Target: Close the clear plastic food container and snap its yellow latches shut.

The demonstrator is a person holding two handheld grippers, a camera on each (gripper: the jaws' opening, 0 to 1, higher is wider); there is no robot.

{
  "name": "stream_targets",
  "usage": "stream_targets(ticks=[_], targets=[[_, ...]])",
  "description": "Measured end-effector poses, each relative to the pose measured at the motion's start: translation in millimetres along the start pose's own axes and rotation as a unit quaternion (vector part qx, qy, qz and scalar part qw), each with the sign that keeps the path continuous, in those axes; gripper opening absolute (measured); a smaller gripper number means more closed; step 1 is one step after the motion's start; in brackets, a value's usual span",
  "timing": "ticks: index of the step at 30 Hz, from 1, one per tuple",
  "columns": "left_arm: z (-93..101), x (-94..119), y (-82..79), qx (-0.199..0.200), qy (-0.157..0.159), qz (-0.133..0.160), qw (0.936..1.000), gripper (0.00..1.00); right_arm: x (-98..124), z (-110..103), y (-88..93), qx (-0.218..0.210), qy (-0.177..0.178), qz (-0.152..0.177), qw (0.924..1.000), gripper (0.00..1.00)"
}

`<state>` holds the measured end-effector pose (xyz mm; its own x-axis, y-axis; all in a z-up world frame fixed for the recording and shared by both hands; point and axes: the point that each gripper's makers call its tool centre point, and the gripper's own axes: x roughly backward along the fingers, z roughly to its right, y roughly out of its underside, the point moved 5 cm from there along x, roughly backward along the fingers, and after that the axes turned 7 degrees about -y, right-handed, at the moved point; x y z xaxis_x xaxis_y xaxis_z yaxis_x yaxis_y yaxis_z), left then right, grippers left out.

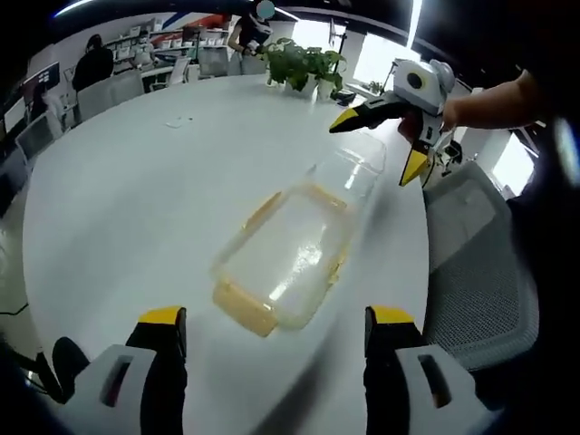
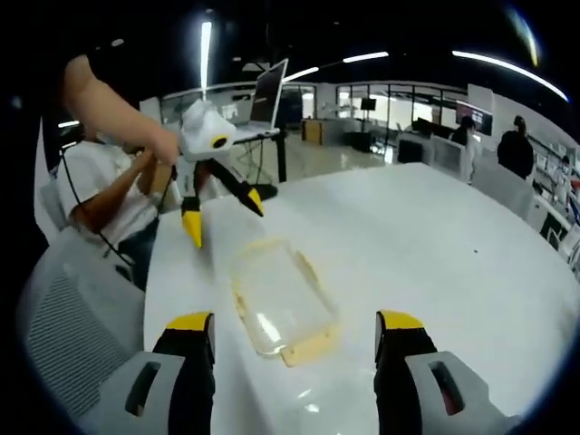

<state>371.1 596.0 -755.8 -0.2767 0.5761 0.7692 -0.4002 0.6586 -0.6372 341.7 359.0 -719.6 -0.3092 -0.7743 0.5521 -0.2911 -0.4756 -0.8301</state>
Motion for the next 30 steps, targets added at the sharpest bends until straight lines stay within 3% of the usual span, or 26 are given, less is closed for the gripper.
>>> stream_targets(ticks=[13, 30], targets=[[-2.1, -10, 6.6, -0.066, 0.012, -0.043, 0.9968, 0.78, -13, 3, 9.5, 0.012, -0.019, -0.039, 0.999, 0.69], [-8.5, -23, 7.9, -0.121, 0.023, -0.072, 0.9898, 0.78, -34, 11, 17.9, 0.042, -0.058, -0.096, 0.9928, 0.69]])
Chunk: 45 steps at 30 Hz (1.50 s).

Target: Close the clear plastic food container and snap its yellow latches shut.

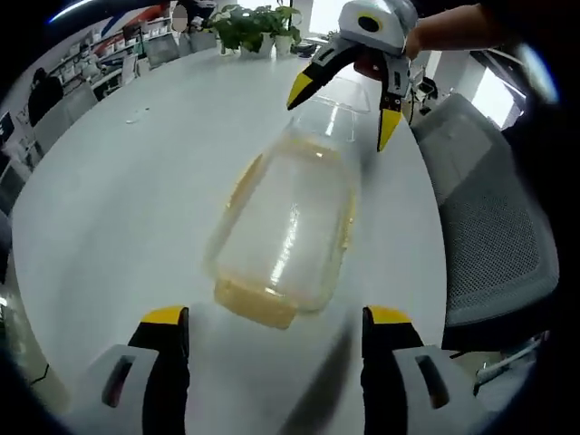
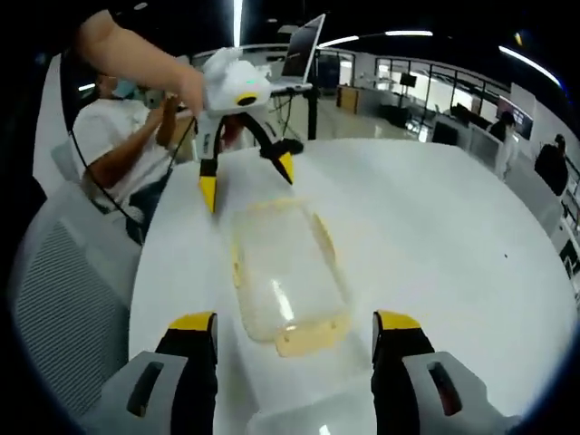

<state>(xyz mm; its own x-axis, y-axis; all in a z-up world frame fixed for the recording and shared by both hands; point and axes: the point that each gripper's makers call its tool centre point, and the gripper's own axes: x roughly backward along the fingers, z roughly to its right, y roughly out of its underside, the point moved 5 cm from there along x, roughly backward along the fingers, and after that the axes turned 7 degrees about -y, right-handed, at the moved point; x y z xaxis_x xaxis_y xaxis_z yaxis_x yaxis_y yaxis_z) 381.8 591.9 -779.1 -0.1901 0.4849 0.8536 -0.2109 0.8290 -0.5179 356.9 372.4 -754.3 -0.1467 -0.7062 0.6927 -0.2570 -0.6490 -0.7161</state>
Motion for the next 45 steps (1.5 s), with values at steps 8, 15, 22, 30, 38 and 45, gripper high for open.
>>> stream_targets(ticks=[8, 15, 22, 30, 38, 45], targets=[[-2.8, -3, -2.1, -0.016, 0.005, -0.004, 0.9999, 0.77, -4, 6, 2.8, 0.006, -0.01, -0.015, 0.9998, 0.68], [-5.6, -8, -1.7, -0.042, 0.012, -0.017, 0.9989, 0.75, -8, 8, 10.2, 0.023, -0.032, -0.058, 0.9975, 0.61], [-3.8, -12, -3.4, -0.061, 0.015, -0.026, 0.9977, 0.75, -17, 7, 11.7, 0.052, -0.04, -0.085, 0.9942, 0.6], [-3.1, -15, -0.4, -0.092, 0.023, -0.046, 0.9945, 0.71, -25, 6, 16.4, 0.079, -0.054, -0.12, 0.9881, 0.56], [-5.0, -17, -3.0, -0.116, 0.023, -0.051, 0.9917, 0.71, -26, 9, 16.9, 0.058, -0.061, -0.129, 0.9881, 0.56], [-7.6, -18, -7.0, -0.133, 0.019, -0.055, 0.9894, 0.66, -27, 5, 17.5, 0.067, -0.058, -0.158, 0.9834, 0.5]])
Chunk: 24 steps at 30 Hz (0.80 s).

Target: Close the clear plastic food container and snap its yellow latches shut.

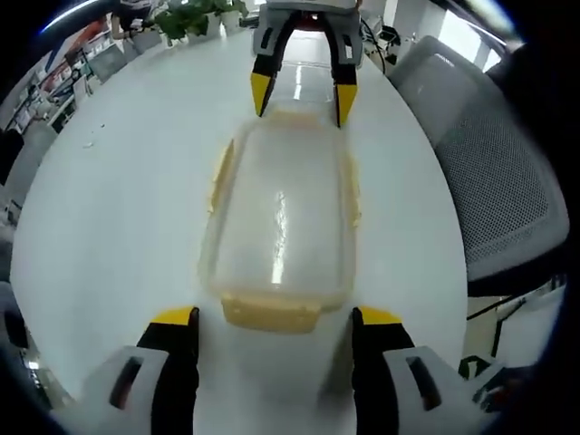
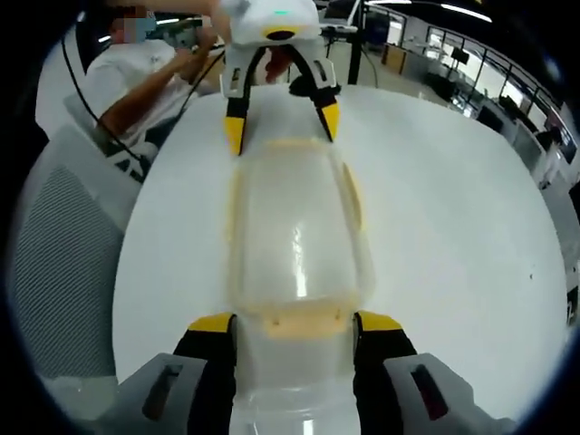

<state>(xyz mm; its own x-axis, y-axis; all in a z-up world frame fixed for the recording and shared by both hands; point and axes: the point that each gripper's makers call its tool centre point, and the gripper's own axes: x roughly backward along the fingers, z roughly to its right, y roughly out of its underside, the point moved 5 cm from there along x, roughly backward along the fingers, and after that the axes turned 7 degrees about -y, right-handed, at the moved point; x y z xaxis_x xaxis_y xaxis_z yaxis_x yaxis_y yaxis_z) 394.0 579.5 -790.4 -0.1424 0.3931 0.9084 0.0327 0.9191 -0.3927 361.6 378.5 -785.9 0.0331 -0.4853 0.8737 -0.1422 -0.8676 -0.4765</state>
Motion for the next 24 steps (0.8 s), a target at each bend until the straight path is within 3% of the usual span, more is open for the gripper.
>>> stream_targets(ticks=[7, 14, 17, 18, 24], targets=[[4.6, 1, -2.5, -0.016, 0.015, -0.022, 0.9995, 0.55, -1, 3, 1.3, -0.004, 0.002, -0.029, 0.9996, 0.47], [1.8, 0, -4.9, -0.02, 0.016, -0.036, 0.999, 0.55, -1, 9, -2.9, -0.012, 0.009, -0.053, 0.9985, 0.45], [1.6, 0, -4.8, -0.021, 0.016, -0.04, 0.9988, 0.55, -4, 9, 3.7, 0.007, 0.005, -0.092, 0.9957, 0.45], [1.6, 0, -4.9, -0.021, 0.016, -0.041, 0.9988, 0.55, -4, 8, 0.1, -0.001, 0.001, -0.079, 0.9969, 0.44], [2.1, 0, -6.3, -0.024, 0.017, -0.053, 0.9981, 0.54, -5, 7, -0.6, 0.002, -0.004, -0.095, 0.9955, 0.4]])
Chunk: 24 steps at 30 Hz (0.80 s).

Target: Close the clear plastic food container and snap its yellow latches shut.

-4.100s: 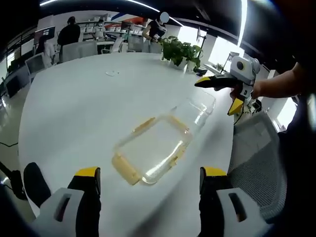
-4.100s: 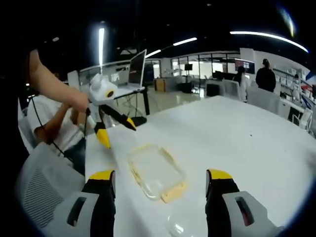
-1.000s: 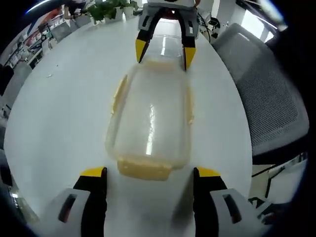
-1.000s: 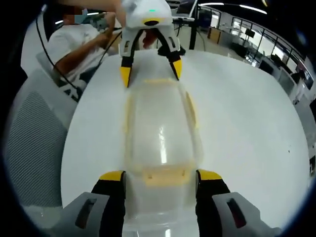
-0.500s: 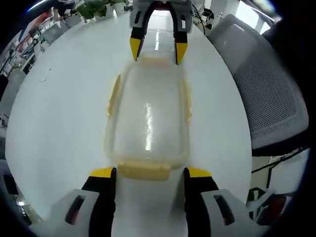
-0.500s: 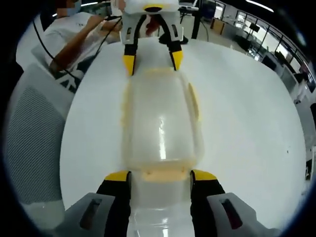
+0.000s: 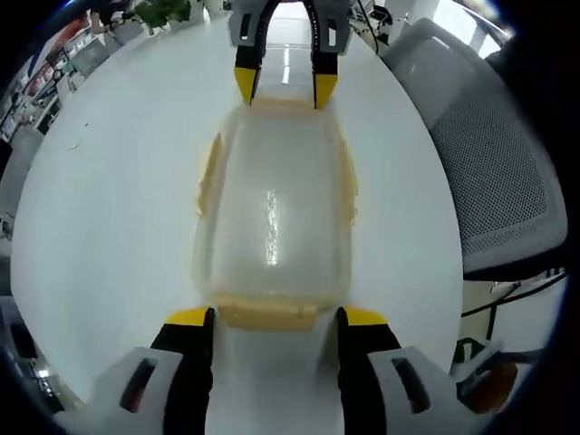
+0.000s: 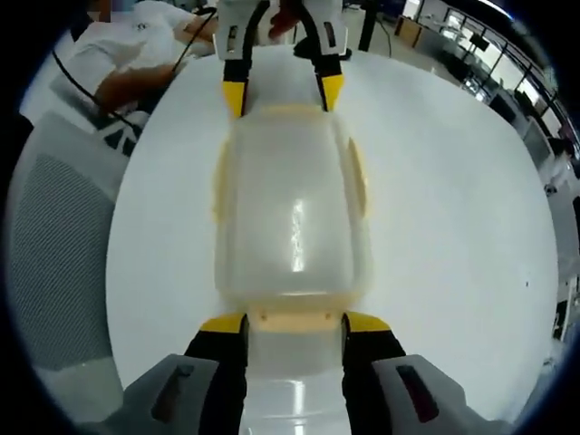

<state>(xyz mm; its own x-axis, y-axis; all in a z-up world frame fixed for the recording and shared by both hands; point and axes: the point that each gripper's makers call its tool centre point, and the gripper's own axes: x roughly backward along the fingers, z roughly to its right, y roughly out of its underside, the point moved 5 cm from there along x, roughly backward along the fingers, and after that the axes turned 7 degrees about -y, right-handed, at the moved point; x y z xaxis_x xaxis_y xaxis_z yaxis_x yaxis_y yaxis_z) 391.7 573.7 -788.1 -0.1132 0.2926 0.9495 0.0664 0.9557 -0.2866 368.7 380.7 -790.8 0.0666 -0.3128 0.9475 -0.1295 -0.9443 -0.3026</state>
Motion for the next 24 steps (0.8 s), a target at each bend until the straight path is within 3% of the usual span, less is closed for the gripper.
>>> stream_targets(ticks=[14, 15, 17, 18, 24], targets=[[-0.5, -1.2, -1.2, -0.003, 0.001, -0.017, 0.9998, 0.54, -1.7, 0.9, -3.5, 0.015, -0.01, -0.031, 0.9994, 0.4], [-0.2, -0.9, -1.3, -0.004, 0.001, -0.017, 0.9999, 0.52, -1.9, 0.9, -3.6, 0.015, -0.01, -0.032, 0.9993, 0.4], [0.5, 0.2, -2.7, -0.026, 0.008, -0.003, 0.9996, 0.4, -2.1, 1.0, -4.2, 0.013, -0.01, -0.037, 0.9992, 0.4], [2.0, 0.4, -1.3, -0.011, 0.011, -0.006, 0.9999, 0.39, -2.3, 0.7, -4.2, 0.013, -0.01, -0.039, 0.9991, 0.4], [-1.2, 0.2, -0.1, -0.015, 0.008, 0.011, 0.9998, 0.39, -2.9, 4.0, -6.3, 0.007, -0.01, -0.051, 0.9986, 0.39]])
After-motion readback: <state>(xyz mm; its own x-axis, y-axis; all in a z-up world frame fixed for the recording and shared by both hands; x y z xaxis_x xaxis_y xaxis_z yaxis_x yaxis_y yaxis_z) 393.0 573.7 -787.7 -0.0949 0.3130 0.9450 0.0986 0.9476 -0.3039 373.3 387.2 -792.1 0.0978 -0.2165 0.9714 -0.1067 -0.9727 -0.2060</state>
